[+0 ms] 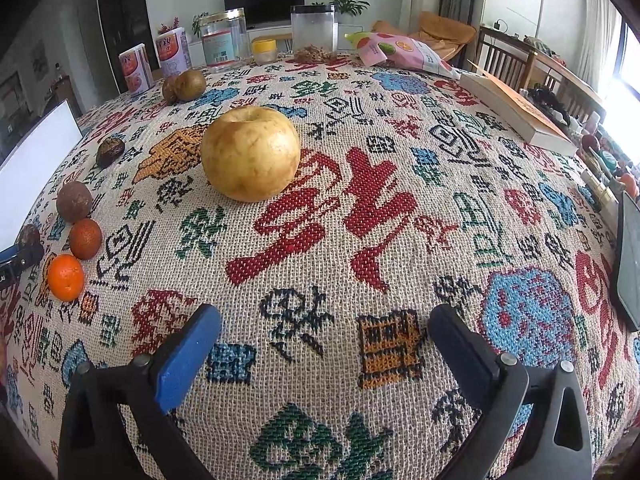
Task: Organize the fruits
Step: 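Lower the yellow apple onto the tablecloth and open the right tool, then grasp the yellow apple again with the right tool while the left tool grasps the dark brown fruit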
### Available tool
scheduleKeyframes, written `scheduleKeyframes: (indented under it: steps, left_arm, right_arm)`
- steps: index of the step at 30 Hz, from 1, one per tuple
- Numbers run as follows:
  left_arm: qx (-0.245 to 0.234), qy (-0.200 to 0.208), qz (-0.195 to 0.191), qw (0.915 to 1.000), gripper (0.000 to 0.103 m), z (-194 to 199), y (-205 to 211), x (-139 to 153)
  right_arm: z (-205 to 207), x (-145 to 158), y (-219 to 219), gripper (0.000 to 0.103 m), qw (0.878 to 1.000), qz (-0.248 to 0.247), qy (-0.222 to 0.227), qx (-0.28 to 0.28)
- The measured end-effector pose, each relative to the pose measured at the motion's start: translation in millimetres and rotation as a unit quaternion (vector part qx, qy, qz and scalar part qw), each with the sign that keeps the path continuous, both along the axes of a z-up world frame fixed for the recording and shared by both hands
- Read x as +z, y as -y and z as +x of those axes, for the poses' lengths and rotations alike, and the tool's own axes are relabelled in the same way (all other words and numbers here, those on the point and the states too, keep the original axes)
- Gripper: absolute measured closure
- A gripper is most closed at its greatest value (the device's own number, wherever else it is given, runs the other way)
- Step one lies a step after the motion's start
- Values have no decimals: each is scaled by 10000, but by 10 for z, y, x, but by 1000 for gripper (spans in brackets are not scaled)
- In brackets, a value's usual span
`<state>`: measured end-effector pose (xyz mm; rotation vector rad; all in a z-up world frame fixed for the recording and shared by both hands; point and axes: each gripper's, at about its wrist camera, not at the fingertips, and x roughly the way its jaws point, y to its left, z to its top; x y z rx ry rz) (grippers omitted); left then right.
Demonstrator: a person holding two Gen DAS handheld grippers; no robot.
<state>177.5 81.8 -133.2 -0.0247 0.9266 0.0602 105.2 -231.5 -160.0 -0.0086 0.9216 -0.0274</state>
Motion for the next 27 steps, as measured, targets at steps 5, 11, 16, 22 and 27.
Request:
scheduleKeyframes:
  steps: [5, 11, 16, 22, 27]
  left_arm:
    - [0, 0, -1, 10000, 4, 0, 0, -1]
    - [-135, 6, -148, 9998, 4, -22, -14, 12]
    - [-634, 62, -400, 9972, 5, -180, -35, 54]
    - [-721, 136, -115, 9972, 32, -79, 171, 56]
    - [-623, 200, -215, 9976, 62, -70, 184, 102]
  right_arm:
    - [0, 0, 4, 0, 10000, 1, -1, 3]
    - [-2, -4, 4, 0, 10000, 5, 0, 4]
    - [-2, 3, -3, 0, 10000, 21, 0, 27]
    - [25, 79, 52, 1, 9995, 320, 59, 42]
    - [330, 436, -71, 1, 9960, 694, 489, 267]
